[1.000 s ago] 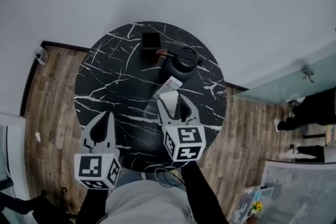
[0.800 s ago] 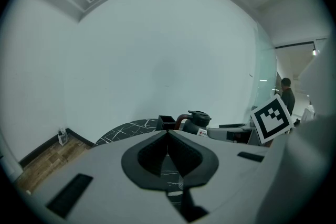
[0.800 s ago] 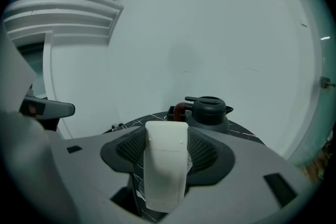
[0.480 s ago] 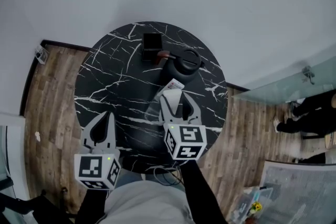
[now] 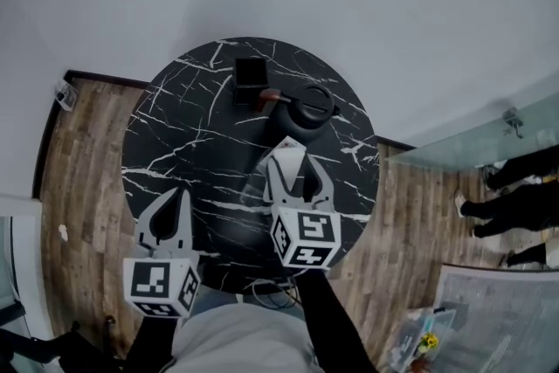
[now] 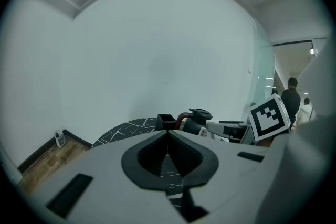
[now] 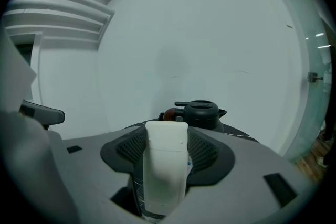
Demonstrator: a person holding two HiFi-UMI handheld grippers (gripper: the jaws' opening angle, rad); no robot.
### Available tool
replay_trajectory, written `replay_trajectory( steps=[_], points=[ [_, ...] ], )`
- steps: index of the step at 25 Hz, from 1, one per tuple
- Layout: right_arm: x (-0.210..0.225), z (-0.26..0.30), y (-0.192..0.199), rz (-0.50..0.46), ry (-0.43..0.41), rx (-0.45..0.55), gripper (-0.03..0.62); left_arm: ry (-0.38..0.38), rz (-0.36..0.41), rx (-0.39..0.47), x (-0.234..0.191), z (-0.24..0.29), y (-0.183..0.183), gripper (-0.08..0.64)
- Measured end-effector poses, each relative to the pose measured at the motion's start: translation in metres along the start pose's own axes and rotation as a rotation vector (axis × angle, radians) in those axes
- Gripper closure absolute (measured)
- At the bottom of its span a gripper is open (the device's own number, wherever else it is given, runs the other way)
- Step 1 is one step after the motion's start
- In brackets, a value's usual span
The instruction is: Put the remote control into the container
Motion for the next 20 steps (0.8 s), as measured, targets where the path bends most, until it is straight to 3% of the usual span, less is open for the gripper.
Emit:
replay_trajectory(
  steps=[20],
  points=[
    [-0.004,0.011,0.009,0.029,0.065,0.062,0.341,0.025,0.007,-0.033,-0.005,0.015,0.001,0.551]
  ],
)
Point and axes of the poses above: the fingertips, and each gripper's own axes: z forward along the fingers, x to its right, y out of its underside, the point moved 4 cm from there along -z, backward along the fingers, and after that the axes turned 4 degrees about -z, right-handed, at the moved point
